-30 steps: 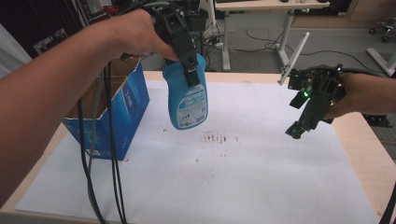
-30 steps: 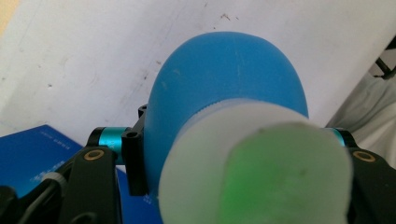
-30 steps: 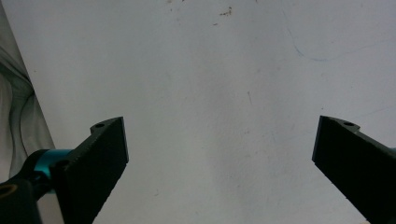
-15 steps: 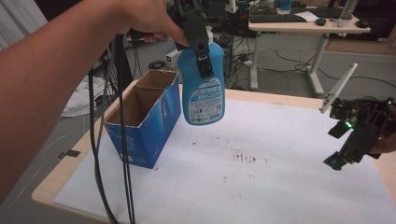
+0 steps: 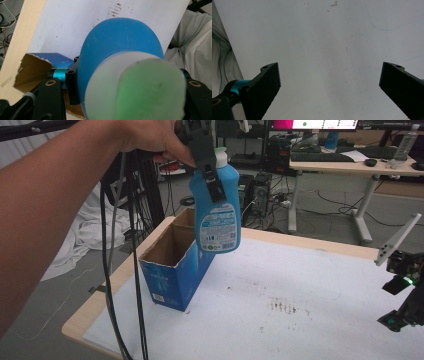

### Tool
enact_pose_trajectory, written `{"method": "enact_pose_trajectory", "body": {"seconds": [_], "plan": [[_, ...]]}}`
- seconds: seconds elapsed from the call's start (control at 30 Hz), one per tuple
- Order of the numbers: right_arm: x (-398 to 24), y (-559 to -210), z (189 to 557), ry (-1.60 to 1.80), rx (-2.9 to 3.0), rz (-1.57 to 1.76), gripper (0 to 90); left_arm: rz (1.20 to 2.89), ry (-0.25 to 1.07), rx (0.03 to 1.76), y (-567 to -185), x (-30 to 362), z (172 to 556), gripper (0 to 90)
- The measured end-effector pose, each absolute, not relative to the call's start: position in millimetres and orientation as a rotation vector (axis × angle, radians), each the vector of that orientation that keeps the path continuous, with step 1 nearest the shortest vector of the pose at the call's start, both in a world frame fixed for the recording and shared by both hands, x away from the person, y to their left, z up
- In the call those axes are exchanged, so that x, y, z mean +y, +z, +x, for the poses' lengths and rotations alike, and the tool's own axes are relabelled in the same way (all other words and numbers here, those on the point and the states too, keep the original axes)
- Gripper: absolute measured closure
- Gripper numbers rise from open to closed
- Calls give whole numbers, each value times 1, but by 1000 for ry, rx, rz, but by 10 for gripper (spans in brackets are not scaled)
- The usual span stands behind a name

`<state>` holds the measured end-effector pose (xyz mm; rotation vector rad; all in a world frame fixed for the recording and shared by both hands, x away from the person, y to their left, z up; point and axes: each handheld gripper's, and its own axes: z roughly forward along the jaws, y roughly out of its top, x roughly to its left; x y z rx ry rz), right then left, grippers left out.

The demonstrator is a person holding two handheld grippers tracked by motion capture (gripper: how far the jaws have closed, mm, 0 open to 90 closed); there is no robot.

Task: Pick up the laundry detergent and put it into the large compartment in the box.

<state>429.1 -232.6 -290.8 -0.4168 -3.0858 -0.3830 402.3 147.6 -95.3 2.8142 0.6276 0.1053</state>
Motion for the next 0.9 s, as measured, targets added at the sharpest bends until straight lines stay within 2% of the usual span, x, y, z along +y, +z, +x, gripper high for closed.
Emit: {"method": "enact_pose_trajectory", "body": {"seconds": [0.43,0.9], "plan": [[-235,-290,430,-388,-3089,-430,26,2814,144,630,-80,188,392,378],[-233,-292,431,-384,-3082,-448,26,2831,173,694,-95,219,396,378]]}}
